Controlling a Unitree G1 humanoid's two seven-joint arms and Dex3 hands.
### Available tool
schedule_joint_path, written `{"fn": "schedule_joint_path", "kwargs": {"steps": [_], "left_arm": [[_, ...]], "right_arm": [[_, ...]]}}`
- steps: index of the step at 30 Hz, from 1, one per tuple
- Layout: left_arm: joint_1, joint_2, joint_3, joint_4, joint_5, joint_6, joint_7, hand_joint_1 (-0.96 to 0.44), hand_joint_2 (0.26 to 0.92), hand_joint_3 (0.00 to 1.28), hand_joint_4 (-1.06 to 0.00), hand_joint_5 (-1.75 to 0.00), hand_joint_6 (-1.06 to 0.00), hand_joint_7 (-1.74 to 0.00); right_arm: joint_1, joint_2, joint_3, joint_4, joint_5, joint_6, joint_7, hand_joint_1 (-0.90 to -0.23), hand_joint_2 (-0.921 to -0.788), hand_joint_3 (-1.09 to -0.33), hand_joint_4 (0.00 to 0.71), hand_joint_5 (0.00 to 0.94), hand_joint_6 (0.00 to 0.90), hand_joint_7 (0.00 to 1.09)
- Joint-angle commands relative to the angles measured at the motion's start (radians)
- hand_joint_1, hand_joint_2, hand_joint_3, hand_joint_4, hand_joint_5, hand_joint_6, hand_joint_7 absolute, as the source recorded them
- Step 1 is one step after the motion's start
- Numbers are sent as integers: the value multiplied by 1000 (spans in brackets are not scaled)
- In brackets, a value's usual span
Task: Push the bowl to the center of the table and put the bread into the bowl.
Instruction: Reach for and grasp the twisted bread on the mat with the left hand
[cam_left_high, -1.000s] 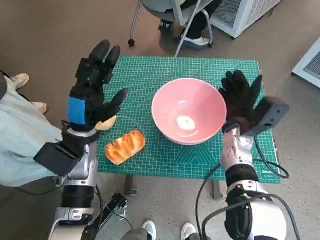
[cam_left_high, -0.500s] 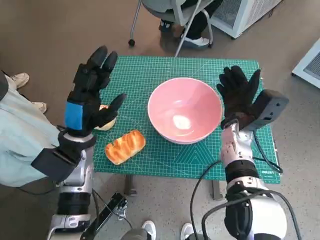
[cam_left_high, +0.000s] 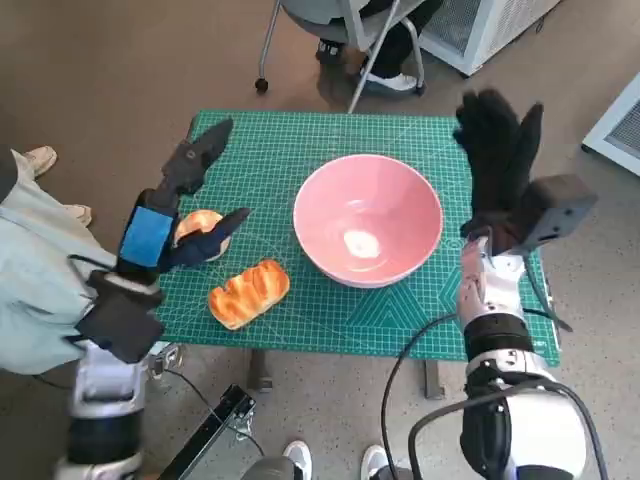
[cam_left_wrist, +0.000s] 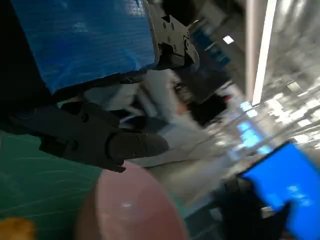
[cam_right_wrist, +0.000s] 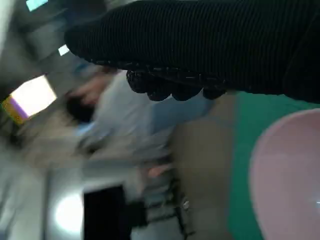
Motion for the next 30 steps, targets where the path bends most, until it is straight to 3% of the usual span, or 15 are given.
{"fn": "schedule_joint_path", "kwargs": {"steps": [1,8,17,23,30], "left_arm": [[25,46,-36,-116,27,188,-64,-432,921,117,-275,0,-245,-254],[20,114,-119,-198,59,440,-167,-387,874,14,-177,0,-248,-141],[5,144,-255,-187,148,567,-200,-373,805,0,-146,0,-275,-68],[-11,139,-329,-130,203,604,-195,-377,797,1,-149,-2,-292,-53],[-40,131,-393,-67,242,651,-207,-369,800,2,-172,-10,-303,-41]], "right_arm": [[49,-15,36,-59,-6,-131,95,-583,-921,-844,344,33,139,691],[95,-7,69,-175,30,-277,186,-586,-921,-813,362,33,147,707],[139,3,97,-266,112,-340,280,-595,-921,-768,353,15,120,776],[158,-3,115,-288,100,-380,278,-612,-921,-749,350,12,109,788],[163,-16,127,-285,48,-408,231,-606,-921,-749,346,8,80,791]]}}
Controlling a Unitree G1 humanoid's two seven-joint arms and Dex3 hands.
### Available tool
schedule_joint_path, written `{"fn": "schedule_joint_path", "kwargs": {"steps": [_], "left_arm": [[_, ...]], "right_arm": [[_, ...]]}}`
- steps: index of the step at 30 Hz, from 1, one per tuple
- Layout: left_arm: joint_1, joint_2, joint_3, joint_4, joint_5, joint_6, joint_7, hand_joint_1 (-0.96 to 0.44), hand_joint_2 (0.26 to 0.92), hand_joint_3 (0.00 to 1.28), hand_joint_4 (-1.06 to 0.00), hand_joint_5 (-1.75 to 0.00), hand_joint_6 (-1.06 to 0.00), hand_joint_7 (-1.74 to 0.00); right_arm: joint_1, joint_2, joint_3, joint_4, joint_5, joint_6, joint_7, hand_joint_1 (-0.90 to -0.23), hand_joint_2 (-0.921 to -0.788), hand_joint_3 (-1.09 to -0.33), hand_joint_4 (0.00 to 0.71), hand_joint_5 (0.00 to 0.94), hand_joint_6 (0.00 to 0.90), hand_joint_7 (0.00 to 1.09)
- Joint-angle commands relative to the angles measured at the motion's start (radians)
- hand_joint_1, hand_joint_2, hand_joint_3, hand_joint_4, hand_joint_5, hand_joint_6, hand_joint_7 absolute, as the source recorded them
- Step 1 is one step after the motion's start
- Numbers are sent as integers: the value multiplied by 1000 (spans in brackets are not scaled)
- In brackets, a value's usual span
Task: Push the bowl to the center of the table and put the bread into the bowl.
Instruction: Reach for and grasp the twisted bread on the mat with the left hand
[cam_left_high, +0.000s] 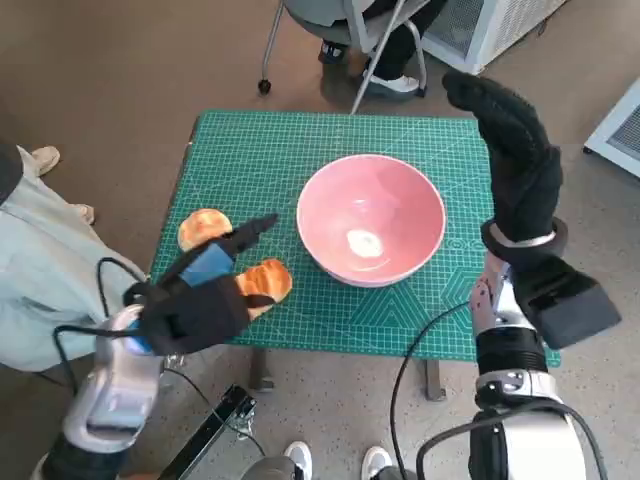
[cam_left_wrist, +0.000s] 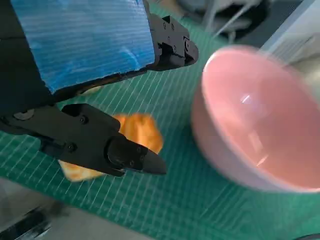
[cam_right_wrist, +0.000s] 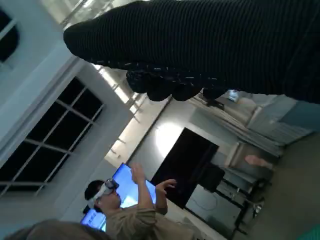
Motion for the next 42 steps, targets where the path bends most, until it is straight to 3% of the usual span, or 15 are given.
{"fn": "schedule_joint_path", "kwargs": {"steps": [1,8,15,19,24,25,27,29,34,42], "left_arm": [[-34,0,-45,37,37,39,-16,-367,800,2,-176,-11,-304,-39],[-56,-1,-100,99,67,63,-38,-381,804,3,-188,-9,-301,-25],[-86,-19,-141,196,100,77,-27,-389,806,2,-229,-22,-317,-25],[-90,-35,-150,240,127,64,20,-333,806,1,-351,-45,-424,-57],[-69,-48,-139,274,155,-6,106,-180,830,7,-625,-157,-614,-155],[-61,-48,-133,281,156,-32,127,-145,839,5,-668,-249,-632,-226],[-50,-49,-117,293,151,-77,158,104,879,48,-662,-737,-643,-428],[-40,-48,-99,297,141,-115,178,43,901,69,-697,-1019,-606,-841],[-23,-45,-38,272,106,-178,196,9,903,71,-737,-1136,-629,-1069],[-18,-46,98,111,33,-212,199,3,903,72,-749,-1114,-630,-1154]], "right_arm": [[24,-9,10,7,-39,-12,-34,-604,-921,-750,345,7,76,793],[23,-15,19,19,-69,-18,-71,-603,-921,-751,345,6,63,808],[23,-12,28,17,-54,-9,-72,-610,-921,-750,344,5,56,821],[23,-10,30,14,-48,-4,-73,-606,-921,-752,344,5,51,829],[26,-7,34,8,-41,3,-70,-603,-921,-754,343,4,49,837],[27,-6,35,7,-40,3,-70,-603,-921,-755,343,4,49,838],[28,-6,36,5,-38,4,-68,-603,-921,-755,343,4,47,839],[28,-5,36,5,-36,7,-67,-606,-921,-754,343,4,44,840],[29,-3,38,4,-31,11,-65,-611,-921,-753,344,4,43,842],[29,-3,39,5,-17,18,-54,-610,-921,-753,346,5,41,843]]}}
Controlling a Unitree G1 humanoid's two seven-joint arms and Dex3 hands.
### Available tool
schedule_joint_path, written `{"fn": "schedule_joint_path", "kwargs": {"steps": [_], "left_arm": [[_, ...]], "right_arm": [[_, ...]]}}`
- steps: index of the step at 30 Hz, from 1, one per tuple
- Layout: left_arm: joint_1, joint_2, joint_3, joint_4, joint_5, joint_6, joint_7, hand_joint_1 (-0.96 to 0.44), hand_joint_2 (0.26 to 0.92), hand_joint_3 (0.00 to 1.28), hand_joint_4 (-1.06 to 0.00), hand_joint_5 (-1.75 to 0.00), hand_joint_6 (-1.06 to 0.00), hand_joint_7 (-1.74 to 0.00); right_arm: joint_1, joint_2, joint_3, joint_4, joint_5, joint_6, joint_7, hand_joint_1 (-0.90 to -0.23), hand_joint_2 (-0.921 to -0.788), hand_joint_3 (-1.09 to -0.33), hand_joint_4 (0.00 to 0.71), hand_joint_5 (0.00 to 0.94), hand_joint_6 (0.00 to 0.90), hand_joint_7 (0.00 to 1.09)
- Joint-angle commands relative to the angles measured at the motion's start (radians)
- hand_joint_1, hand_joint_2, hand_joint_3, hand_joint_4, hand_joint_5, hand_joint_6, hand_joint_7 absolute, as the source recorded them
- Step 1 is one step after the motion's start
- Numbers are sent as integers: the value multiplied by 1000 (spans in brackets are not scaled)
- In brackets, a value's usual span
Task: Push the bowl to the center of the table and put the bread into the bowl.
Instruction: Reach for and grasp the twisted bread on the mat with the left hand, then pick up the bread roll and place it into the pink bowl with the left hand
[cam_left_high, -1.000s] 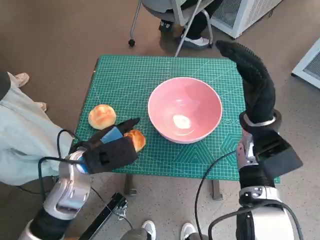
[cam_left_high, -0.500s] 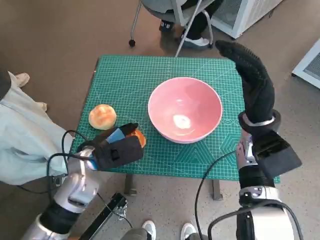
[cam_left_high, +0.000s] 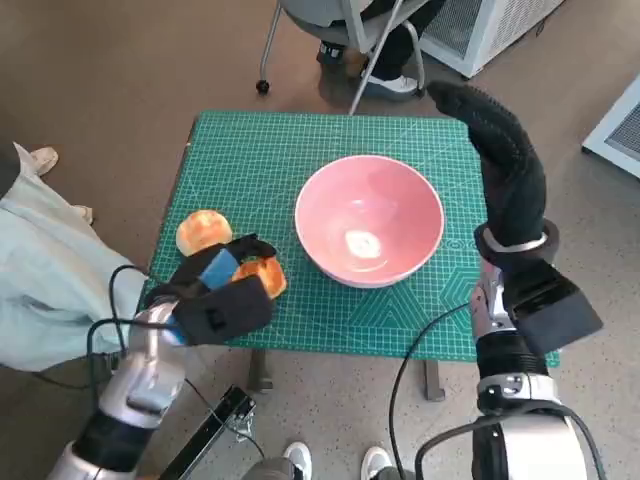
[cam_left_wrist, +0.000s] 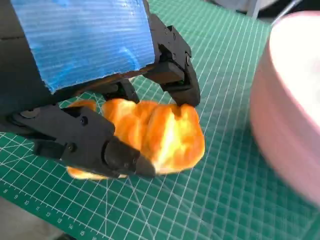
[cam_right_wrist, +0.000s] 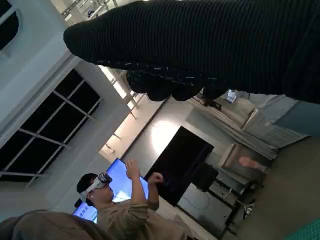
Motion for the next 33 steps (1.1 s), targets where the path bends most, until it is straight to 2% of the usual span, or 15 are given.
{"fn": "schedule_joint_path", "kwargs": {"steps": [1,8,14,20,27,32,33], "left_arm": [[-21,-3,87,-118,-35,-32,16,3,903,72,-750,-1117,-628,-1153],[-88,-18,155,-212,-33,-64,65,2,902,66,-755,-1111,-642,-1142],[-193,-55,159,-194,-23,-159,140,2,898,50,-776,-1079,-671,-1121],[-301,-120,84,-71,21,-301,232,1,893,38,-806,-1035,-687,-1112],[-425,-147,-2,151,18,-460,198,2,898,27,-824,-1021,-676,-1111],[-492,-204,-36,360,-10,-553,188,1,916,44,-750,-1103,-633,-1157],[-502,-213,-37,393,-18,-563,182,1,918,79,-696,-1153,-601,-1195]], "right_arm": [[26,4,3,4,22,16,14,-610,-921,-752,346,5,41,843],[25,1,5,6,38,21,25,-609,-921,-750,347,5,43,841],[20,2,2,15,52,23,38,-612,-921,-747,348,5,46,835],[22,8,1,10,60,27,43,-618,-921,-746,346,4,48,830],[24,12,3,11,59,24,40,-618,-921,-745,347,4,52,827],[30,13,4,4,60,23,40,-614,-921,-746,347,3,53,825],[31,13,5,3,60,23,39,-613,-921,-746,347,3,53,824]]}}
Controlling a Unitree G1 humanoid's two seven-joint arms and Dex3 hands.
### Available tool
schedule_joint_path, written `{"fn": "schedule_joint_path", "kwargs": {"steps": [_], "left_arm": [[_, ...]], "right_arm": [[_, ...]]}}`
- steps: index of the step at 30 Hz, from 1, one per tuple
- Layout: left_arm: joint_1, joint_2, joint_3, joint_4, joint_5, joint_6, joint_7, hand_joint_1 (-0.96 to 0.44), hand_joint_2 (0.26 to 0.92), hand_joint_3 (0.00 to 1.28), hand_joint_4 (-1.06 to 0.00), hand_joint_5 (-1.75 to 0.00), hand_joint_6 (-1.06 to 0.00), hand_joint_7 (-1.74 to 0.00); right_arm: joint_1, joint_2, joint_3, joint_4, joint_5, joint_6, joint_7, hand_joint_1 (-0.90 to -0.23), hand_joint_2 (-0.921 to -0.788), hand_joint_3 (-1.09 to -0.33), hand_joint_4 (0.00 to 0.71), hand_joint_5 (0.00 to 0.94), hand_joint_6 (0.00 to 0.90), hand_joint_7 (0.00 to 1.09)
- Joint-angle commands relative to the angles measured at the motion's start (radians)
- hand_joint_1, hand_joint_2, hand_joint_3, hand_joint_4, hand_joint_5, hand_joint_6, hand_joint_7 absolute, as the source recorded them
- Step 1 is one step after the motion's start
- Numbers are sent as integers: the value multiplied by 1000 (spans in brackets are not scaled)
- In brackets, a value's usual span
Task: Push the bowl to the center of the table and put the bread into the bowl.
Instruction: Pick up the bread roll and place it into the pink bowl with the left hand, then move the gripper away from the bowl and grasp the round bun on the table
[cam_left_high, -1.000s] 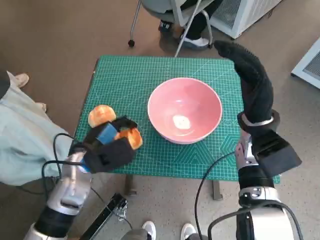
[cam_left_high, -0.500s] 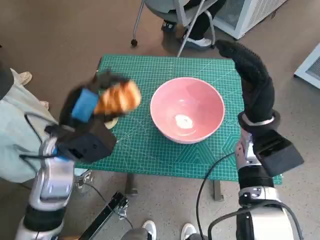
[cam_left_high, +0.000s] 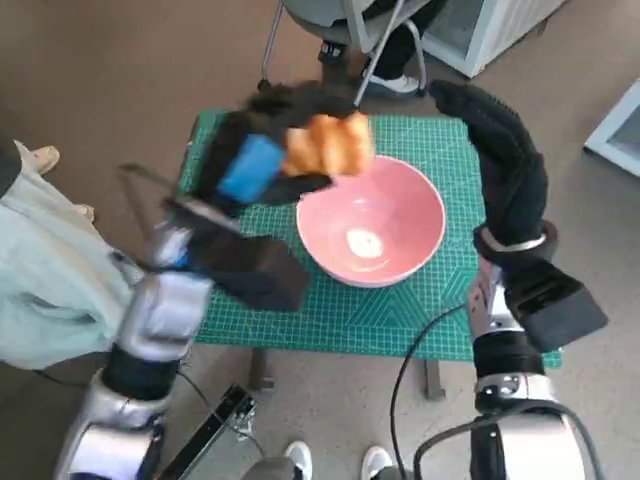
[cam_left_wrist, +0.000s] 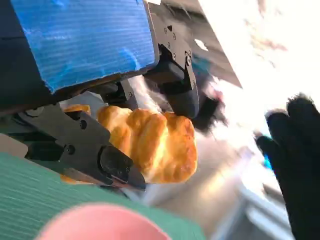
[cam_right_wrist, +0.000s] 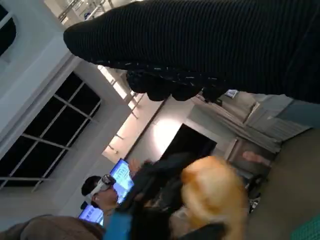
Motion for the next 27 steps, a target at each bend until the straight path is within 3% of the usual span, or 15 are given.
{"fn": "schedule_joint_path", "kwargs": {"steps": [1,2,3,4,6,7,10,16,22,27], "left_arm": [[-55,-44,-17,173,-32,-69,-22,1,919,101,-662,-1186,-581,-1219],[-67,-48,-22,212,-39,-79,-41,1,919,109,-650,-1198,-574,-1228],[-79,-50,-33,258,-48,-83,-83,0,920,187,-558,-1280,-486,-1328],[-90,-50,-39,294,-55,-88,-114,-23,888,201,-446,-1141,-388,-1212],[-112,-44,-57,349,-67,-86,-196,-71,818,195,-240,-568,-193,-779],[-122,-39,-66,364,-68,-78,-238,-84,801,181,-186,-379,-139,-647],[-144,-29,-84,384,-59,-50,-319,-104,763,152,-84,-131,-64,-478],[-131,-17,-84,394,-44,-69,-340,-128,774,72,-20,-14,-111,-273],[-105,-12,-51,418,-83,-146,-329,-136,785,48,-2,-1,-142,-212],[-84,37,-15,391,-134,-201,-387,-128,787,41,0,1,-151,-196]], "right_arm": [[30,5,1,0,1,8,6,-613,-921,-746,347,3,53,824],[32,5,2,-3,1,8,6,-613,-921,-746,347,3,53,824],[34,4,2,-5,1,8,5,-613,-921,-746,347,3,53,824],[35,4,2,-7,1,8,5,-612,-921,-746,347,3,53,824],[39,2,2,-11,3,7,6,-607,-921,-743,346,3,52,822],[42,0,2,-14,4,7,6,-605,-921,-742,346,2,51,821],[46,-3,1,-20,7,10,7,-603,-921,-739,340,1,45,817],[52,-12,-4,-19,15,6,12,-605,-921,-732,331,0,34,811],[55,-20,-9,-19,15,0,8,-608,-921,-728,329,0,32,805],[57,-23,-12,-20,9,-9,2,-616,-921,-725,329,0,35,804]]}}
